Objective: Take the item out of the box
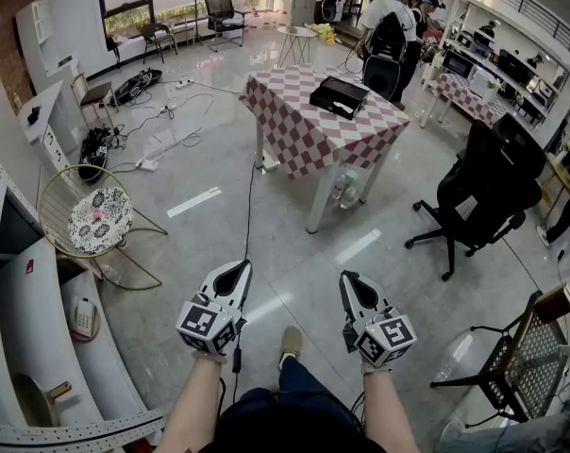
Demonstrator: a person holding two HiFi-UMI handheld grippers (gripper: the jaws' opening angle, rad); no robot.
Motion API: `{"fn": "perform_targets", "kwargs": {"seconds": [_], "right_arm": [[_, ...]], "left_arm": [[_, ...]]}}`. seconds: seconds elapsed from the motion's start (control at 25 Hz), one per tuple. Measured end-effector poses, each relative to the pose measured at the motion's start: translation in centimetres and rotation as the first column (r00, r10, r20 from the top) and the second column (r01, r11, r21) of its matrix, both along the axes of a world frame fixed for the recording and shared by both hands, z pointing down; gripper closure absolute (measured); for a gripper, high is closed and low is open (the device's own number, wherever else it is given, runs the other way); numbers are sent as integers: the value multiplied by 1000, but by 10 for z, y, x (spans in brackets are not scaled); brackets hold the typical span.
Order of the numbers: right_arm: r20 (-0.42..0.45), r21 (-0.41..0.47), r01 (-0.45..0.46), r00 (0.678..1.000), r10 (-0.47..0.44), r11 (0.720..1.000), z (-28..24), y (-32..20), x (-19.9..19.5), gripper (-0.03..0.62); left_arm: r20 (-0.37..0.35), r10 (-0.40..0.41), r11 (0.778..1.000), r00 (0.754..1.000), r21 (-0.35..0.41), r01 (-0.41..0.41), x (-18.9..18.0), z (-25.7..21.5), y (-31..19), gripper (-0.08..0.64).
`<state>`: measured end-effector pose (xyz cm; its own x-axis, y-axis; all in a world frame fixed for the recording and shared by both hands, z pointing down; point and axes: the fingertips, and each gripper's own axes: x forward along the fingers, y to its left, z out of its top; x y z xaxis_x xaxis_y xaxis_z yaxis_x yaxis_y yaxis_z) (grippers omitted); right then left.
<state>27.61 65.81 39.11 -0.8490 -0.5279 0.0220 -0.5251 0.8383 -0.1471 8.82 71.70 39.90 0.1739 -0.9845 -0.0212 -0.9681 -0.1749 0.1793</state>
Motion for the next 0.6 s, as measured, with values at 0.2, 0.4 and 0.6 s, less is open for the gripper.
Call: {"fn": "perform_targets", "kwargs": {"seconds": [0.2, 0.4, 0.6], "right_arm": [[-9, 1, 20, 1000, -20, 1000, 2, -25, -12, 589], [-13, -5, 31, 999, -31, 1000, 7, -55, -23, 589], [-13, -14, 28, 1000, -28, 1000, 14, -90, -32, 589]], "left_arm": [[35, 0, 1000, 999, 31, -1, -10, -1, -24, 552], [26, -1, 1000, 1000, 19, 1, -18, 4, -52, 552], [29, 9, 1000, 1000, 19, -9, -25, 12, -89, 552]]}}
